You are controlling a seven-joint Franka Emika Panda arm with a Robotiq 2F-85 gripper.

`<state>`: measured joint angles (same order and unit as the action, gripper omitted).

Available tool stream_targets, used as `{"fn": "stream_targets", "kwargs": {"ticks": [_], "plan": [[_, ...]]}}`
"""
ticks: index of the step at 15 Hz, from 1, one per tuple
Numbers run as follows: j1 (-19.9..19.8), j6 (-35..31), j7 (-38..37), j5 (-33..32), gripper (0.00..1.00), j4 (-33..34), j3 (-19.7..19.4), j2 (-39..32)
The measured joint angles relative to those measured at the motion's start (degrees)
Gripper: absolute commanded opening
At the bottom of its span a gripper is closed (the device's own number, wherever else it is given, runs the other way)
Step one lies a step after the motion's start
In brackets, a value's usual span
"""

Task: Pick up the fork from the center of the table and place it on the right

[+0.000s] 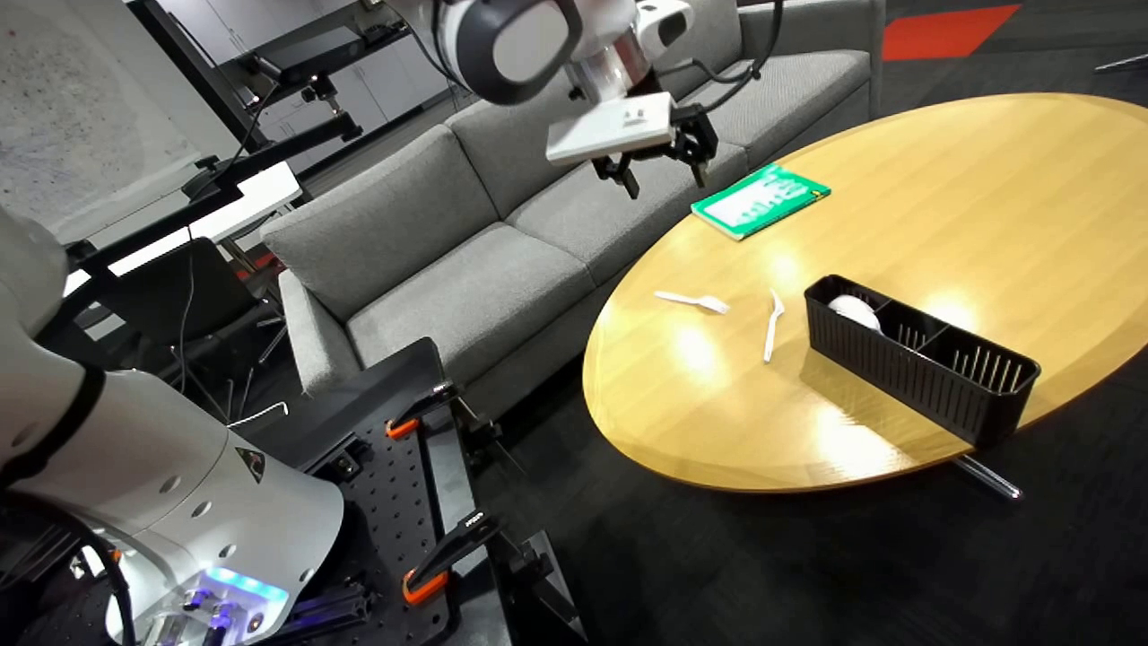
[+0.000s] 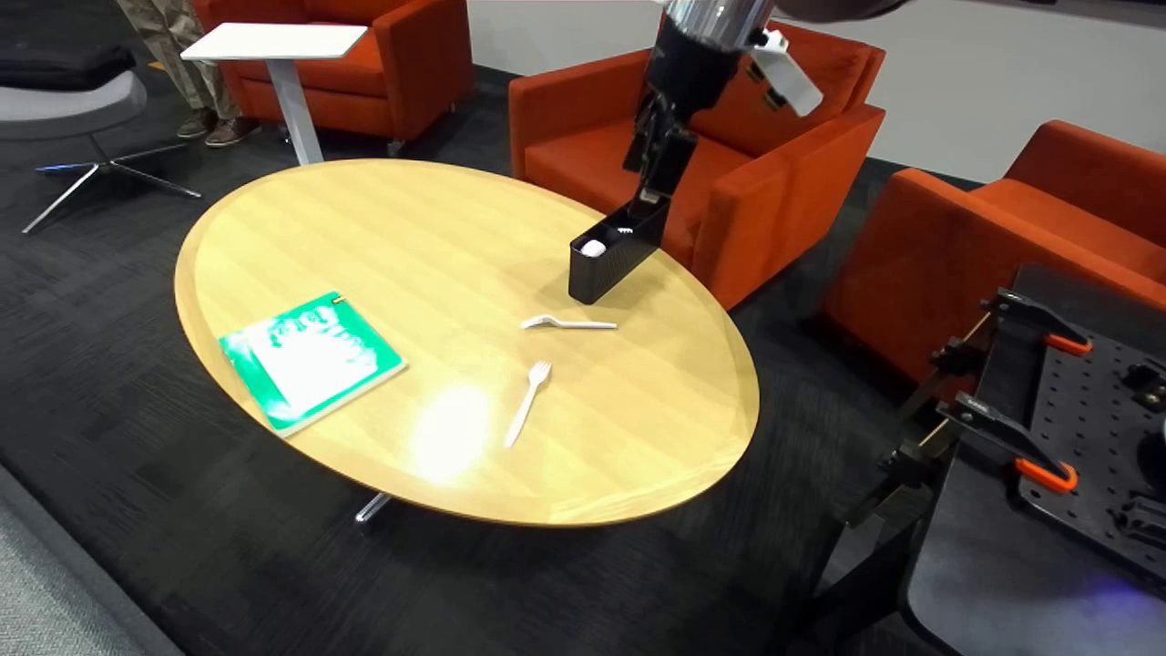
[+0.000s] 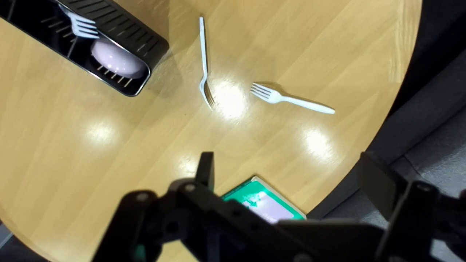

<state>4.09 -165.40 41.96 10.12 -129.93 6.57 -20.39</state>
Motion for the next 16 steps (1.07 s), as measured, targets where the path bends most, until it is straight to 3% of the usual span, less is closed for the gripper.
{"fn": "stream_targets", "kwargs": {"ticks": [3, 7, 16], "plan": [[-2.6, -2.9, -1.1, -4.6, 1.0, 6.9, 2.1, -10.7], [-3.0, -2.0, -4.3, -11.3, 1.0, 17.7, 2.1, -22.6], [-3.0, 8.9, -6.6, -15.5, 1.0, 38.7, 2.5, -39.9]]}}
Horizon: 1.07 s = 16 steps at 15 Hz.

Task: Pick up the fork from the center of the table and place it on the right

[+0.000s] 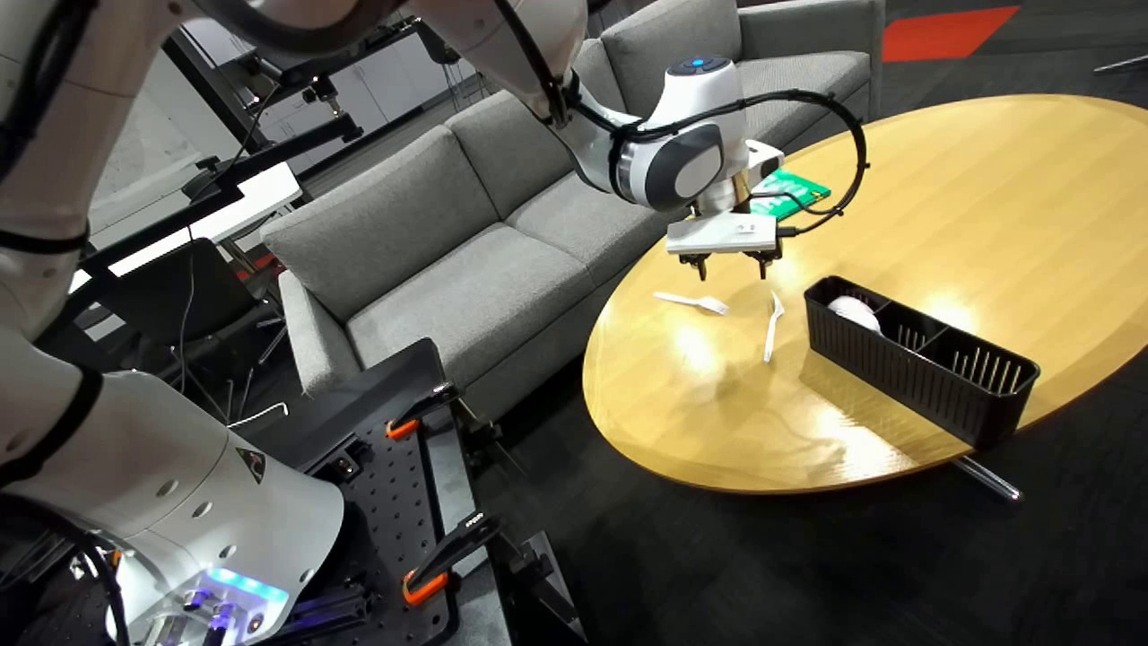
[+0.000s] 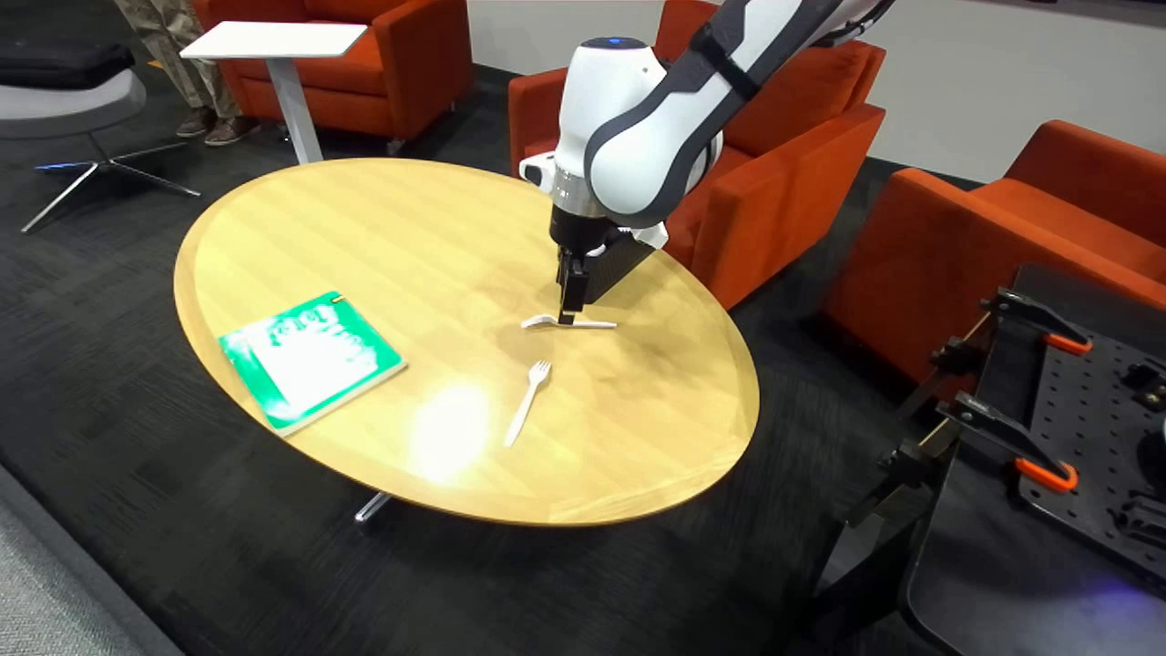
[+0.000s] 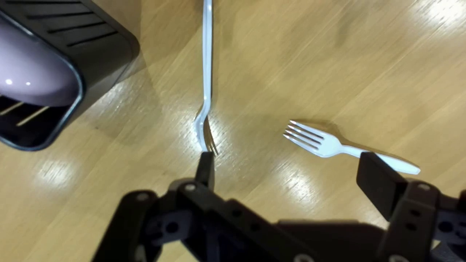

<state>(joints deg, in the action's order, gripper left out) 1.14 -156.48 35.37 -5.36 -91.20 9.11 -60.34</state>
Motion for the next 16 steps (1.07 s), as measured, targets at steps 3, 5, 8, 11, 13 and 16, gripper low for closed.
{"fn": "stream_targets", "kwargs": {"ticks": [3, 5, 8, 11, 13, 16], "plan": [[0.0, 1.5, 0.0, 0.0, 1.0, 4.4, 0.1, -3.8], [0.0, 1.7, 0.0, 0.0, 1.0, 6.6, 0.1, -6.0], [0.0, 1.7, -0.1, 0.0, 1.0, 9.5, 0.0, -8.9], [0.0, 1.7, -1.2, -0.1, 1.0, 12.0, -0.4, -11.3], [0.0, 1.7, -2.3, -0.1, 1.0, 13.4, -0.9, -12.6], [-0.1, 1.7, -4.2, -0.1, 0.74, 15.2, -1.6, -14.0]]}}
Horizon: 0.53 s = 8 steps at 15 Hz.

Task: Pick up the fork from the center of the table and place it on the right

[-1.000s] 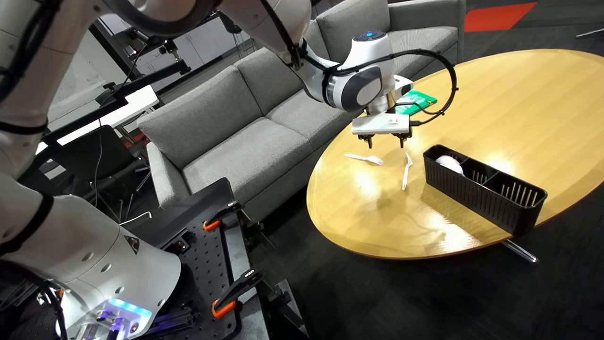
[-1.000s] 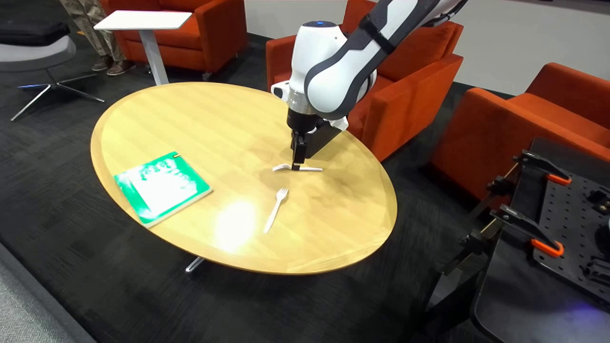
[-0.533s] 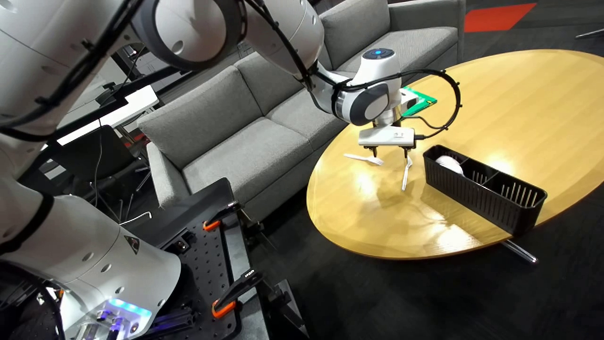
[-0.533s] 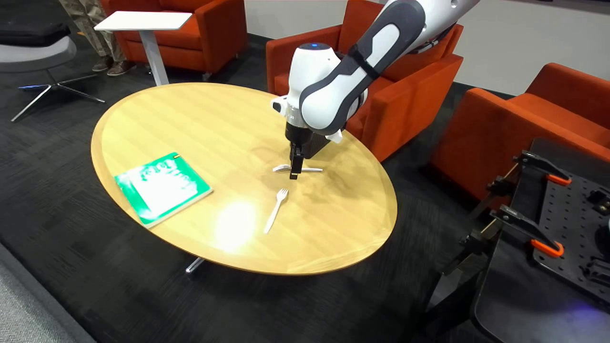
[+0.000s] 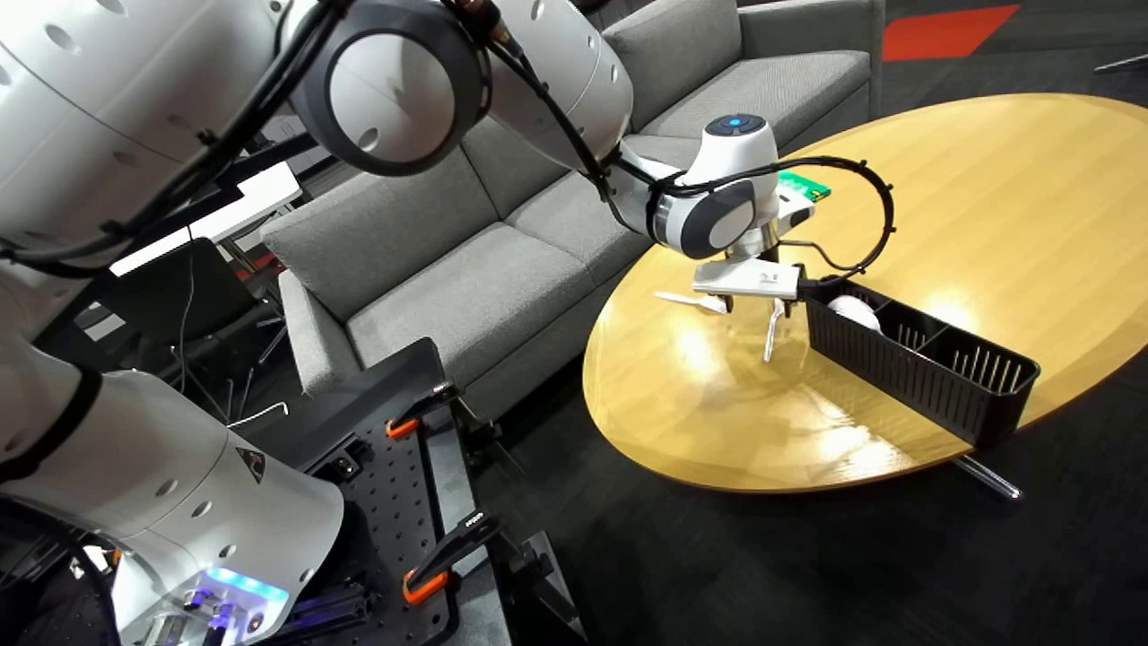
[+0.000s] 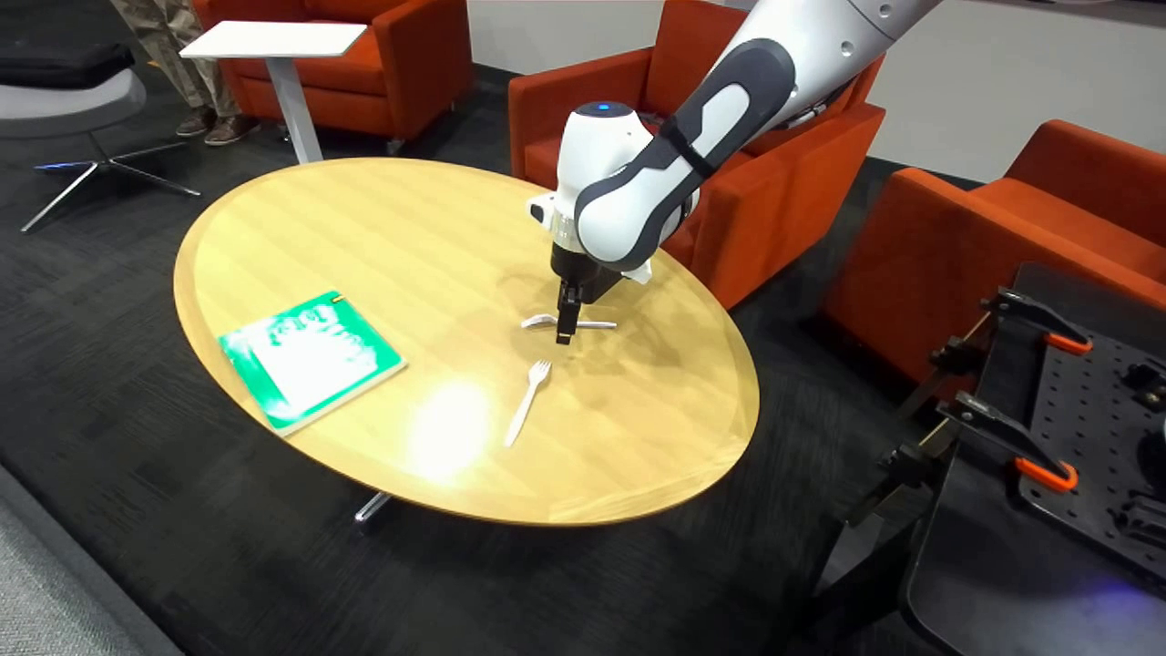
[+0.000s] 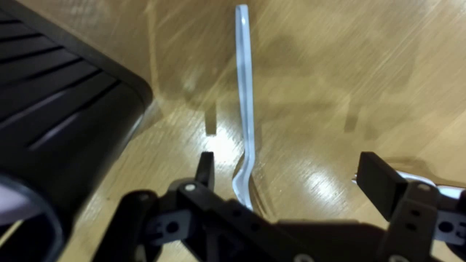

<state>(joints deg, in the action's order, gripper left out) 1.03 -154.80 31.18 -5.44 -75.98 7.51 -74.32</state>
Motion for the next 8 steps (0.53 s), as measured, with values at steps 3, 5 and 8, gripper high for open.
{"fn": "stream_targets", "kwargs": {"ticks": [3, 5, 8], "plan": [[-0.3, 0.0, -0.6, 0.0, 0.52, 1.2, -0.1, -1.0], [-0.3, 0.0, -1.2, 0.0, 0.36, 2.1, -0.1, -1.5], [-0.3, 0.0, -1.2, 0.0, 0.12, 3.0, -0.1, -2.1]]}}
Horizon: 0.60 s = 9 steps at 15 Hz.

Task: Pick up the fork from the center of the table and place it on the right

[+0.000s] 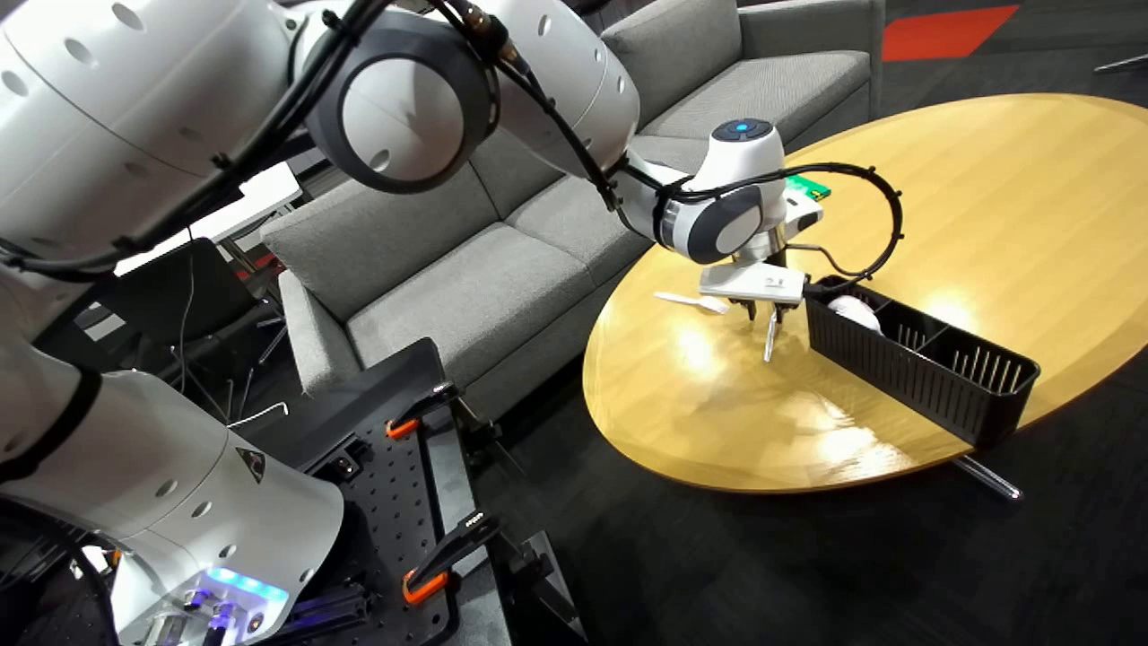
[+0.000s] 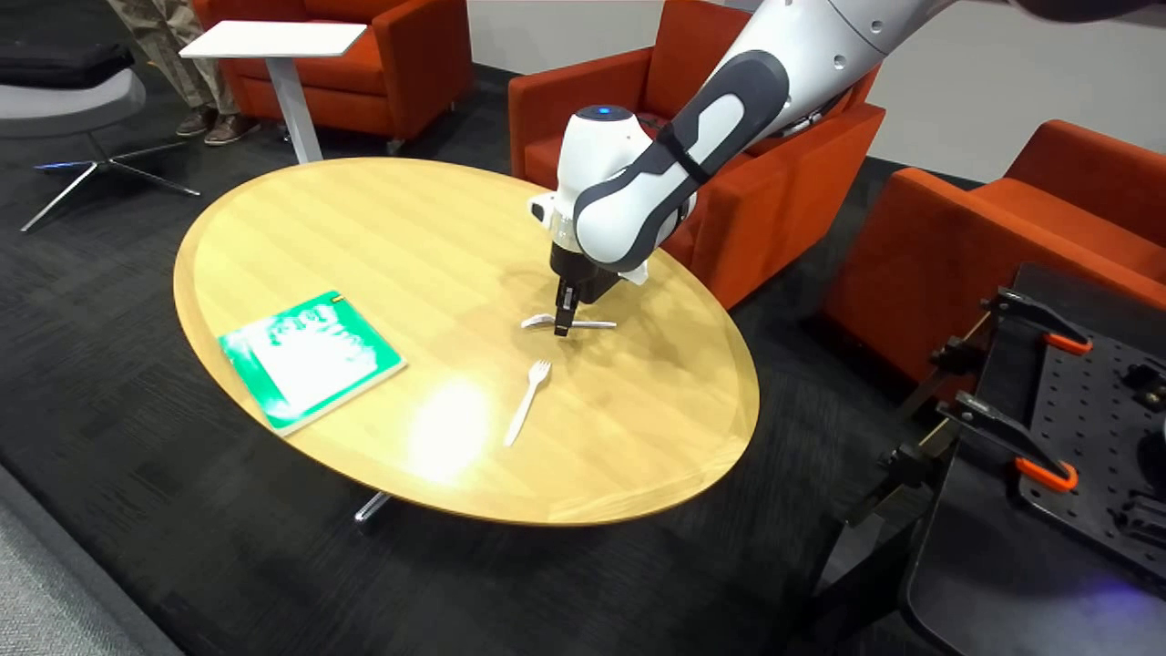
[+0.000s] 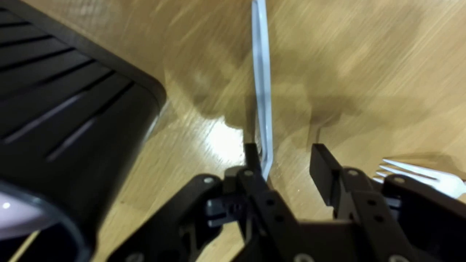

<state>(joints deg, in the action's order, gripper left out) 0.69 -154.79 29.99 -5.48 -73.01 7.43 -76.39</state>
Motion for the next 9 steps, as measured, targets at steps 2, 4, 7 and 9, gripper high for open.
{"fn": "stream_targets", "kwargs": {"ticks": [2, 4, 7, 9], "plan": [[0.0, 0.0, 0.0, 0.0, 0.0, 0.4, 0.0, -0.1], [0.0, 0.0, 0.0, 0.0, 0.0, 0.5, 0.0, -0.2], [0.0, 0.2, -0.2, 0.0, 0.0, 0.7, 0.0, -0.3], [0.1, 0.3, -0.3, 0.0, 0.0, 0.5, 0.0, -0.2]]}}
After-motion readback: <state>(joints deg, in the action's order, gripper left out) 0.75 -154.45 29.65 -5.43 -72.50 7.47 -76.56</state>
